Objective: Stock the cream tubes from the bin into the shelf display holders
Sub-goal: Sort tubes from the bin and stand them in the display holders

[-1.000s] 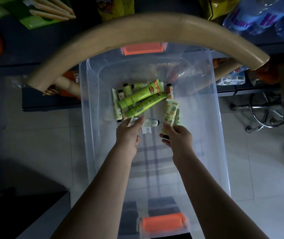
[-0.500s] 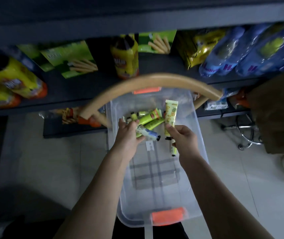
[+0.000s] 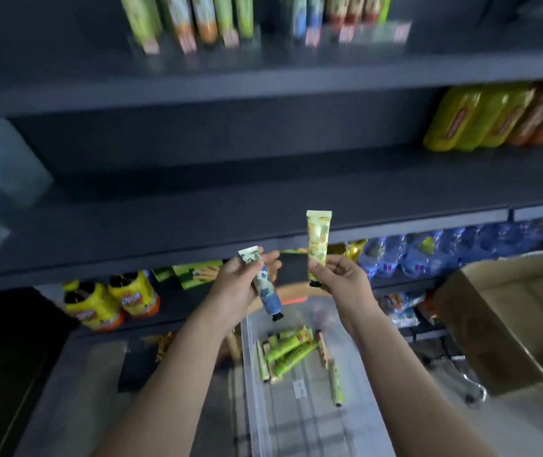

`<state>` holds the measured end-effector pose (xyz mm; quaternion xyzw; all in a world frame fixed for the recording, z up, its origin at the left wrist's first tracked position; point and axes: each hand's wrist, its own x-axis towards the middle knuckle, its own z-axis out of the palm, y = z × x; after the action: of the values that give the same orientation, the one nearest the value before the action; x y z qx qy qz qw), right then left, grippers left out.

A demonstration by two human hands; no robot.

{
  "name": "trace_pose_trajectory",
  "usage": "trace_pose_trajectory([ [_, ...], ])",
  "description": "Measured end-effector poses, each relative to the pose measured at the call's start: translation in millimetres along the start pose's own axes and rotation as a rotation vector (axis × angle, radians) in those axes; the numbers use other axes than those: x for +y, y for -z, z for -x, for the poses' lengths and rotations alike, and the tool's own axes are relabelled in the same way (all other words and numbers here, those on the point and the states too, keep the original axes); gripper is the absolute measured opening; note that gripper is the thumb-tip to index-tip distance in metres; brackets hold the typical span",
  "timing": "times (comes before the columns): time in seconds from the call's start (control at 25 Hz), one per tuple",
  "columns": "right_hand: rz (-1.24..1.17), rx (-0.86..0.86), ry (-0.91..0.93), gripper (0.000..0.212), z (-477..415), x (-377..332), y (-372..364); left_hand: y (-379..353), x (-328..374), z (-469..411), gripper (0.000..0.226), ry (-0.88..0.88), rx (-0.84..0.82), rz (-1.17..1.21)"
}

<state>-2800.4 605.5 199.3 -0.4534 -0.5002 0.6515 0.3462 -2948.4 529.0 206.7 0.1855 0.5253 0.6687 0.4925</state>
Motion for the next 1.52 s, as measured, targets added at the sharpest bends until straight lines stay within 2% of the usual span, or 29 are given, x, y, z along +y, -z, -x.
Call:
trace_pose_trajectory([
  [0.24,-0.01,-0.126,0.211,0.015,10.9,-109.3,-8.5,-50.8,104.7,31.7,0.02,-0.26,-0.008,-0.078],
  [0.48,0.088,-0.294,0.315,0.018,16.1,-197.3,-24.9,-65.2,185.3,55.5,0.027,-0.415,0.054,-0.16],
  [0.64,0.207,-0.375,0.36,0.015,17.5,-239.8,-47.3,-57.7,227.5,64.1,0.023,-0.473,0.12,-0.157],
  [0.8,0.315,-0.388,0.512,0.022,8.6,-275.6,-79.3,-36.2,266.7,52.0,0.02,-0.53,0.169,-0.18],
  [0.92,0.327,-0.368,0.612,0.012,-5.7,-303.7,-112.6,-12.8,297.3,28.0,0.018,-0.574,0.157,-0.193],
  [1.08,0.394,-0.324,0.592,0.036,-48.1,-347.7,-171.6,21.6,346.0,-17.3,0.015,-0.608,0.092,-0.2],
  [1.24,0.498,-0.284,0.549,0.027,-88.0,-389.8,-225.3,48.3,387.9,-69.3,0.016,-0.651,0.035,-0.228],
  [1.4,0.676,-0.3,0.679,0.003,-118.5,-421.2,-257.7,59.6,407.2,-105.0,0.017,-0.668,-0.03,-0.201],
  [1.52,0.745,-0.274,0.738,0.013,-145.7,-437.7,-273.0,67.7,407.8,-126.4,0.018,-0.67,-0.081,-0.275],
])
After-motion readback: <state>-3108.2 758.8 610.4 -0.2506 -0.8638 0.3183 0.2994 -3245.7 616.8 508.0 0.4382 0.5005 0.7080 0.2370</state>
